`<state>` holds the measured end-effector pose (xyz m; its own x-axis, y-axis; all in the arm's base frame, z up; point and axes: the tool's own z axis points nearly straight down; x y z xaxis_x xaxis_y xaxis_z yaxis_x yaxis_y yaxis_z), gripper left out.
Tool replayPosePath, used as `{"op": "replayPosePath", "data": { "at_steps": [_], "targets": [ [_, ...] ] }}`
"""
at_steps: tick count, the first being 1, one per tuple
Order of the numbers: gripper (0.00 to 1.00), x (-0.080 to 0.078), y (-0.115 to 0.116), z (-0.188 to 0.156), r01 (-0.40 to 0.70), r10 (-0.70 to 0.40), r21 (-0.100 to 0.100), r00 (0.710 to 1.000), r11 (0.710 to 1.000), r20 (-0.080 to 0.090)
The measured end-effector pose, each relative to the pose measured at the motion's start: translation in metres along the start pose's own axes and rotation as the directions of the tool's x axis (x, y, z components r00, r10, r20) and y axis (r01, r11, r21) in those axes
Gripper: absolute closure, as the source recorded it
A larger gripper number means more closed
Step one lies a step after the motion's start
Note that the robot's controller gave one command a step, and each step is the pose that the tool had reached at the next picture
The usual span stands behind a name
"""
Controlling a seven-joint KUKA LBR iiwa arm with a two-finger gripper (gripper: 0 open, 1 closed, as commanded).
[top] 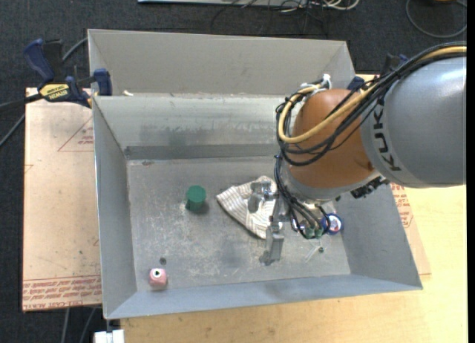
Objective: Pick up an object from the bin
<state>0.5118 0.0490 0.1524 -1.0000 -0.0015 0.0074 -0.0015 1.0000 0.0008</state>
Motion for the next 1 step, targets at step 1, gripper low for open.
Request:
{"op": "replayPosePath", "data": {
  "at_steps": [1],
  "targets": [
    [0.0,-0.0018,-0.0003,-0.0041,-0.002,0.002,0.0,1.0,1.0,0.007]
  ]
}}
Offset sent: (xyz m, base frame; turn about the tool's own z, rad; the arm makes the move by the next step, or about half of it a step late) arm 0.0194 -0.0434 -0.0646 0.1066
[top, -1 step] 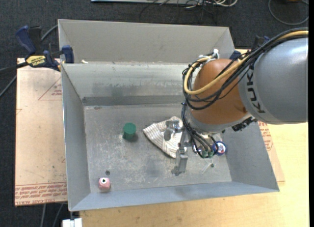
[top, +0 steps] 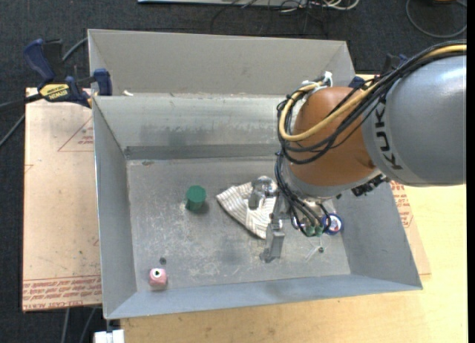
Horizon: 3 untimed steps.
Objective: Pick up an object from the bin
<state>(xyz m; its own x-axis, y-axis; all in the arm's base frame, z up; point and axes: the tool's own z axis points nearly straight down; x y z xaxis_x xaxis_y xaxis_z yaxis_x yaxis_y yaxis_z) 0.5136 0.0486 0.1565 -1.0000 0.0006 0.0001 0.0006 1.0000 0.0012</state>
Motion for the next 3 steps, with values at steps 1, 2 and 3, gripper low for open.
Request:
{"op": "replayPosePath", "data": {
  "at_steps": [1,2,3],
  "targets": [
    [0.0,-0.018,-0.041,0.066,-0.101,0.101,0.0,0.995,0.995,-0.004],
    [0.0,-0.04,-0.047,0.082,-0.014,0.014,-0.001,1.0,1.0,0.003],
    [0.0,-0.04,-0.047,0.082,-0.015,0.015,-0.001,1.0,1.0,0.002]
  ]
}}
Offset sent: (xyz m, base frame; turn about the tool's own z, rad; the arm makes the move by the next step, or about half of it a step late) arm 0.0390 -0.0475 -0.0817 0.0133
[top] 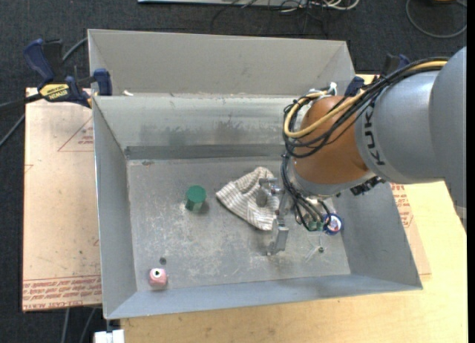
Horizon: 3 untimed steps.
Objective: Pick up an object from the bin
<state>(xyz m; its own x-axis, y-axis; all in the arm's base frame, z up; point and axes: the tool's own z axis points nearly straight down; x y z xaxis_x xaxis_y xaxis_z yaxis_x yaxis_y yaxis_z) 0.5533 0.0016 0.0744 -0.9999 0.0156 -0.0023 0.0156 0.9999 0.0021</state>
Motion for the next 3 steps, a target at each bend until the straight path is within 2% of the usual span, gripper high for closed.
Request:
{"op": "replayPosePath", "data": {
  "at_steps": [1,2,3],
  "targets": [
    [1.0,0.019,-0.028,0.004,0.218,-0.218,-0.001,0.976,0.976,0.004],
    [1.0,0.019,-0.028,0.004,0.217,-0.217,-0.001,0.976,0.976,0.004],
    [1.0,0.02,-0.014,-0.07,0.216,-0.216,0.0,0.976,0.976,0.013]
  ]
}}
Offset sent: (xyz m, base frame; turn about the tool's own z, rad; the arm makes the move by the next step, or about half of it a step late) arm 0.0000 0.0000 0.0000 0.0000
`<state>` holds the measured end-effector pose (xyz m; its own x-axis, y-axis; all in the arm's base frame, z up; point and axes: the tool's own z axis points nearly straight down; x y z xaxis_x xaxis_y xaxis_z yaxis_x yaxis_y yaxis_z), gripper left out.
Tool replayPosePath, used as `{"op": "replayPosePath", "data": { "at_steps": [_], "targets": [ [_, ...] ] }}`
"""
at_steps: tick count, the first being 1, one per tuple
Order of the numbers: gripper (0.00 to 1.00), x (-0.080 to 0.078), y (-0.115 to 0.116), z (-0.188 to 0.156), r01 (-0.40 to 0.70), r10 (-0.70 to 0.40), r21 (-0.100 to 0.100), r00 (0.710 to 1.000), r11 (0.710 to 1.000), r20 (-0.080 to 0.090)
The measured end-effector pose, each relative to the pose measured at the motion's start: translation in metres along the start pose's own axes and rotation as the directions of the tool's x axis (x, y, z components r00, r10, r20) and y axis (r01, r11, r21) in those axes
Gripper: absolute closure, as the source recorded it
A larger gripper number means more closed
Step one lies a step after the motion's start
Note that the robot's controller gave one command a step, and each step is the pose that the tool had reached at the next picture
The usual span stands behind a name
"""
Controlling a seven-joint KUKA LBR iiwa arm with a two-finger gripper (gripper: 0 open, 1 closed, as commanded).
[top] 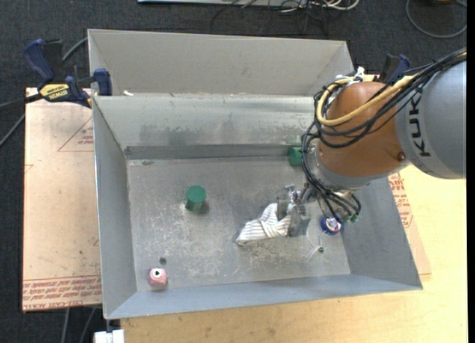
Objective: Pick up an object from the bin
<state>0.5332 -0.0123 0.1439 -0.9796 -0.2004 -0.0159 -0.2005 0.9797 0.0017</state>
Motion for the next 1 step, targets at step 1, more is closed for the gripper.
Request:
{"op": "replayPosePath", "data": {
  "at_steps": [1],
  "targets": [
    [1.0,0.0032,0.0086,-0.0939,-0.038,0.038,-0.001,0.999,0.999,-0.007]
  ]
}}
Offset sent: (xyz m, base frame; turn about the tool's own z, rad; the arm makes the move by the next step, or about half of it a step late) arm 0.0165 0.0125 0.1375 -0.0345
